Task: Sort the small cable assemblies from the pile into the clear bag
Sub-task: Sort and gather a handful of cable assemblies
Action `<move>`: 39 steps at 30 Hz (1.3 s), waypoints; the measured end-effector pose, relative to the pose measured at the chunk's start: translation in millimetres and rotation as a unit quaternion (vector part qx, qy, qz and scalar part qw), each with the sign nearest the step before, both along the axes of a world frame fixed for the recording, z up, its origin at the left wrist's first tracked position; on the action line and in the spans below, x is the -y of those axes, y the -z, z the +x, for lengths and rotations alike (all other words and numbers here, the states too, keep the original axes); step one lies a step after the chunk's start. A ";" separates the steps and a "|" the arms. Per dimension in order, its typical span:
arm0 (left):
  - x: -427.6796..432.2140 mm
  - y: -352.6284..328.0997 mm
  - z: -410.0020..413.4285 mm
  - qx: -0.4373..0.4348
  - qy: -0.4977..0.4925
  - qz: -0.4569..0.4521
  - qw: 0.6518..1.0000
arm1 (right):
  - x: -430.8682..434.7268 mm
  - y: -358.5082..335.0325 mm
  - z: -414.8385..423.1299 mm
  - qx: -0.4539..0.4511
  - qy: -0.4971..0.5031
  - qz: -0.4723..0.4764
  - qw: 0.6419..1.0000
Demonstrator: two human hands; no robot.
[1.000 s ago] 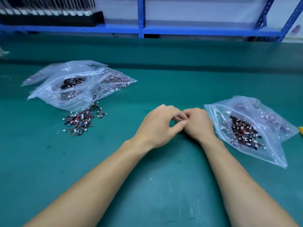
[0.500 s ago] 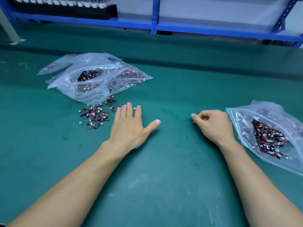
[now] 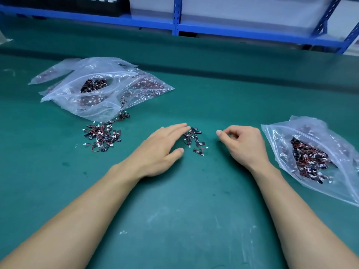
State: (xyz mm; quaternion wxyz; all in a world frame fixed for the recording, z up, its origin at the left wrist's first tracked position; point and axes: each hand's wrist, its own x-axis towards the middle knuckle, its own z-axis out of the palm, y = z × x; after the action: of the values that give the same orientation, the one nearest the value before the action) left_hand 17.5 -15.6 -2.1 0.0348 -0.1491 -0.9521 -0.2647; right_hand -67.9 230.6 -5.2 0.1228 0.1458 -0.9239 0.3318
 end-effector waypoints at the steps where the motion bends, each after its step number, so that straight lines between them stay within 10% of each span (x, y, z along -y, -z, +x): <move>1: 2.1 2.0 -2.4 0.012 -0.002 -0.032 0.999 | 4.3 -1.5 3.7 -0.016 -0.029 -0.009 0.999; 8: 11.0 5.5 -6.2 -0.004 -0.051 -0.078 0.996 | 23.7 -0.3 19.8 0.007 -0.244 0.066 0.967; 23: 41.8 -5.4 -4.1 -0.097 -0.197 -0.091 0.971 | 9.3 -8.5 17.5 -0.002 -0.194 0.032 0.981; 39: 24.7 -5.3 -8.0 -0.131 -0.098 -0.048 0.985 | 8.1 -1.4 7.8 0.002 -0.039 -0.012 0.999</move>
State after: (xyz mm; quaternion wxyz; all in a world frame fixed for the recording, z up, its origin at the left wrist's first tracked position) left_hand 9.6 -40.3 3.2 0.1777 -0.0896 -0.9610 -0.1922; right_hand -60.1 222.6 -3.8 0.1097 0.1794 -0.9137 0.3477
